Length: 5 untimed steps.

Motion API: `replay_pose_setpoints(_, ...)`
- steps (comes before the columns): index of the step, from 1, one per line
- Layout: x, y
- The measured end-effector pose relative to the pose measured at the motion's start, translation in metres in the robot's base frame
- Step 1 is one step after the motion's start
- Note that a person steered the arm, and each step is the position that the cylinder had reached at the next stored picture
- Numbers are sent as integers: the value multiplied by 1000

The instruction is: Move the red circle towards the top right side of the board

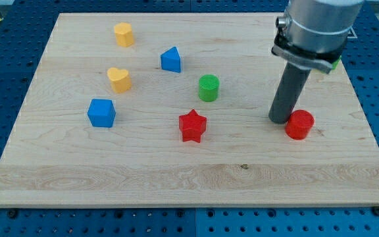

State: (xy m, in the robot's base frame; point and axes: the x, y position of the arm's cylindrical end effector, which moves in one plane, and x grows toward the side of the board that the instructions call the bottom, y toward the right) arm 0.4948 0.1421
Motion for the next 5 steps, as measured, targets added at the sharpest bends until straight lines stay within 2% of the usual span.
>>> replay_pose_setpoints(2,33,6)
replay_pose_setpoints(4,9,53)
replay_pose_setpoints(5,8,54)
